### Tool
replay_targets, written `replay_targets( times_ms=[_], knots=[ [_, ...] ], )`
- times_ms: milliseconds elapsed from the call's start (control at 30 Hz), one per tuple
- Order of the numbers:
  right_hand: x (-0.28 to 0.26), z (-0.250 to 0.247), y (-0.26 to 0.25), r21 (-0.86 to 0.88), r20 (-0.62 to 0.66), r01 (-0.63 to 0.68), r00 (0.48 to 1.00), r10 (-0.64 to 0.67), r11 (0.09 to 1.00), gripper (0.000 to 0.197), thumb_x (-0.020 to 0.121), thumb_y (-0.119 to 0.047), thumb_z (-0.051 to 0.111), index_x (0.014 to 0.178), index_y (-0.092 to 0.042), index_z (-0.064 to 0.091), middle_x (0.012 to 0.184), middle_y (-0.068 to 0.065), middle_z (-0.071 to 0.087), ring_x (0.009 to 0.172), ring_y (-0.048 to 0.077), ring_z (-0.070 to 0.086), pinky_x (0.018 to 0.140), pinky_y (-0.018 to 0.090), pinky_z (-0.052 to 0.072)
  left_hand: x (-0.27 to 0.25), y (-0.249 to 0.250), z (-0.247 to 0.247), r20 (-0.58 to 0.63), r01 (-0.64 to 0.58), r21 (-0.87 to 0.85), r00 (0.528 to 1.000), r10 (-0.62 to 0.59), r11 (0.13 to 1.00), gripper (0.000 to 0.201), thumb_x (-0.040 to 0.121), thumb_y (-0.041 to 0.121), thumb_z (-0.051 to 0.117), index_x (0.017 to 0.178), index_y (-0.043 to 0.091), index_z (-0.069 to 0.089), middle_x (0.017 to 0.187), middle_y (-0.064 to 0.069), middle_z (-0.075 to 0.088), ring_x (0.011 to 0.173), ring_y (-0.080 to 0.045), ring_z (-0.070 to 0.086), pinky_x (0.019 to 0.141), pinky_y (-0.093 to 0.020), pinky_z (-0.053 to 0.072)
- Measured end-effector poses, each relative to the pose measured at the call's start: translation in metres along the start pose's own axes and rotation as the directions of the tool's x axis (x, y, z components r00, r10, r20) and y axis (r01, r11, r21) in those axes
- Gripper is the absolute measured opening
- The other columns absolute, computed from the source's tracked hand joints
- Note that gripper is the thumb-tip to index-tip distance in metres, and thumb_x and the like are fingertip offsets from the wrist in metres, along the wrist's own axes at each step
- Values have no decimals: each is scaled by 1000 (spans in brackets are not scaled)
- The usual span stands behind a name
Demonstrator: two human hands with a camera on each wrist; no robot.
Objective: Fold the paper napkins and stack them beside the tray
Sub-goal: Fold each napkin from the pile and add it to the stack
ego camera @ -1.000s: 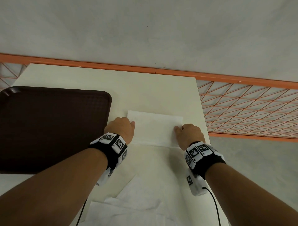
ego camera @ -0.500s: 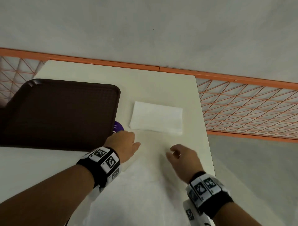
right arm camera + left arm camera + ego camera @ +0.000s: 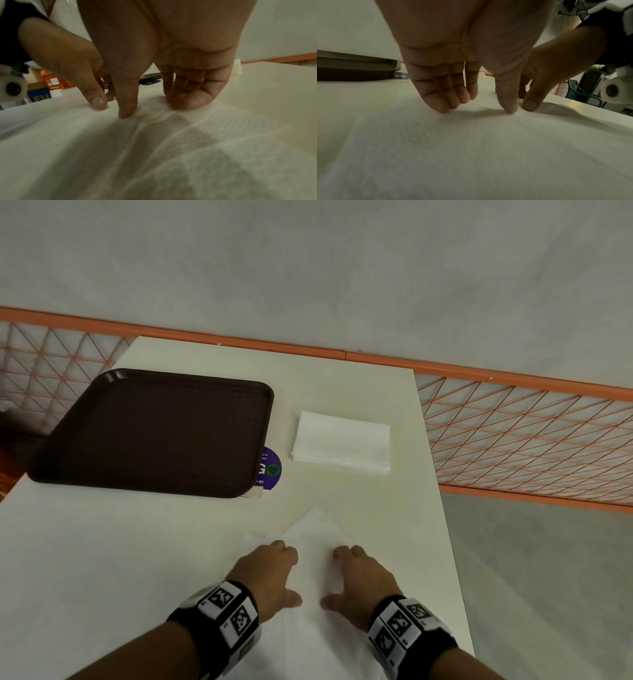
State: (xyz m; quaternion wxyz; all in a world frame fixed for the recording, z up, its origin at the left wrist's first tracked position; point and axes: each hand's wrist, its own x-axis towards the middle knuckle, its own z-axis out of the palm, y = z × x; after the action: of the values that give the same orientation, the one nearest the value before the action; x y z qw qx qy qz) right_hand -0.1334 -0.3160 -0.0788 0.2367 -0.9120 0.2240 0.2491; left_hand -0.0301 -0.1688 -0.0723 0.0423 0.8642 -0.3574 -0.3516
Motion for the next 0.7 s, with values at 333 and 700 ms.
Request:
replay_targets(
  times_ms=[333,700],
  knots=[
    [2,7,-2,109,-62,-105,992,113,988,72,79,-46,69,139,-22,35,130,-1,48,118,22,52,95,34,46,-6,-5,14,-95,3,-84,995,-11,996,62,82,48,66,132,22,41,128,6,42,118,-14,42,94,-32,44],
    [-1,12,-5,170,13,-77,997,76,982,33,80,-31,67,111,-27,58,97,-7,61,91,15,60,76,25,48,-10,-10,15,-134,-14,-187,991,-12,982,68,85,44,65,142,23,34,139,7,41,129,-12,40,103,-31,39]
  ],
)
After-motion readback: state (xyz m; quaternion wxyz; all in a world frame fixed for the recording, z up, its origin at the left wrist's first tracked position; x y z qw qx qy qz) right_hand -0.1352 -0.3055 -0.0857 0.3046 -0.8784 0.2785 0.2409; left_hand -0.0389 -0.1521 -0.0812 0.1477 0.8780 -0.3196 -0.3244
